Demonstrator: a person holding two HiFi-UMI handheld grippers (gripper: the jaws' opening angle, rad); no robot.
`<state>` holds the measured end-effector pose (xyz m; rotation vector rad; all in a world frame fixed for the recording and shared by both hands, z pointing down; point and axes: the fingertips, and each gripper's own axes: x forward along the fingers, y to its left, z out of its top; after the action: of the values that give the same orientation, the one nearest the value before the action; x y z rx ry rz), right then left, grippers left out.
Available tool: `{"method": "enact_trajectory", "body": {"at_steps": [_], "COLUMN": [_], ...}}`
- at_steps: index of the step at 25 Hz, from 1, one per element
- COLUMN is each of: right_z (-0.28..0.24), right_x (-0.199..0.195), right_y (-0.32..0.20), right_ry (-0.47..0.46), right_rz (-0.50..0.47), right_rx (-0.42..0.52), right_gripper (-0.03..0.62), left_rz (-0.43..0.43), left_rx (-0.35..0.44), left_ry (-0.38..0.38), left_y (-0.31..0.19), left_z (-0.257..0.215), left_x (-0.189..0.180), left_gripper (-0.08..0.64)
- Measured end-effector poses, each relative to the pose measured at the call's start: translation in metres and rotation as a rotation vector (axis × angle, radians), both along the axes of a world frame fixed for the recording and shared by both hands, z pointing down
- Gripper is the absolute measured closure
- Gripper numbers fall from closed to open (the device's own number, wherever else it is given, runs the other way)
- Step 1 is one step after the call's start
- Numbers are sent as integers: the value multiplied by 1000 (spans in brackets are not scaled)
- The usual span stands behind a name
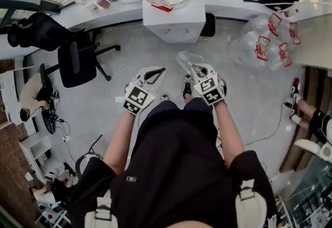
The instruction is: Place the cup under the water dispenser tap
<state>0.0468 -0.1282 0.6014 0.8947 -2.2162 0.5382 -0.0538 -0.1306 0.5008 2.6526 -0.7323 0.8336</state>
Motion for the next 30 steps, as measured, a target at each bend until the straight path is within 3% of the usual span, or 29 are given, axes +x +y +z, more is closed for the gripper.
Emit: {"method": "enact_trajectory", "body": {"at_steps": [13,30], "right_z": [49,134], "right_x": [22,22], "right_y": [-11,-28], "right_ry": [28,79], "right_rz": [-53,-22], "right_rx": [-53,-133], "right_gripper": [595,595], "left_rz": [-50,-43], "left_rx": [-16,-63], "left_ry": [3,59], "left_y": [0,-17], "left_z": [10,48], "left_x": [25,29], "left_gripper": [561,560]}}
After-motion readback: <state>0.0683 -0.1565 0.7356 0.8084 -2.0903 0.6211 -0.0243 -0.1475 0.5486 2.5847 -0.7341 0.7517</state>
